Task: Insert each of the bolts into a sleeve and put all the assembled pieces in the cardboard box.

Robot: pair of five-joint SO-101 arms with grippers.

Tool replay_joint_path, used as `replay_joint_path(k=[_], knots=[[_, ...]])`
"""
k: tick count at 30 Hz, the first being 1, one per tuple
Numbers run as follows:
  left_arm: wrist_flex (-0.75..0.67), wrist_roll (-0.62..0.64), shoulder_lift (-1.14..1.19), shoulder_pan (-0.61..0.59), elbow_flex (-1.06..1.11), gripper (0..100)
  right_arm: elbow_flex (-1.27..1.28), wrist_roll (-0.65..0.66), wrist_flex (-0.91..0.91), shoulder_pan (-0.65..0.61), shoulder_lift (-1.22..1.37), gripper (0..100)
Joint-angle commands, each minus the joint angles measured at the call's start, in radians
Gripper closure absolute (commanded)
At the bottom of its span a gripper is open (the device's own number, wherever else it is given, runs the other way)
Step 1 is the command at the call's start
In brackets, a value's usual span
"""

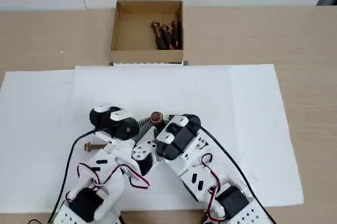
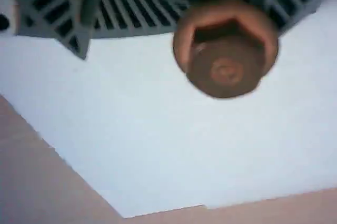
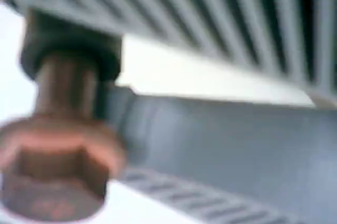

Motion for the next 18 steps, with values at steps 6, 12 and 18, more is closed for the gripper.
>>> replay_joint_path(k=[6, 12, 18], knots=[[0.009, -0.169, 0.005, -0.114, -0.082, 81, 0.014, 0.000, -0.010, 0.005, -0.016, 99.6], [0.069, -0.167, 0.002, -0.115, -0.147, 81, 0.014, 0.000, -0.010, 0.005, -0.016, 99.6], [0.074, -0.172, 0.002, -0.169, -0.229, 86, 0.014, 0.000, -0.004, 0.016, -0.016, 99.6]])
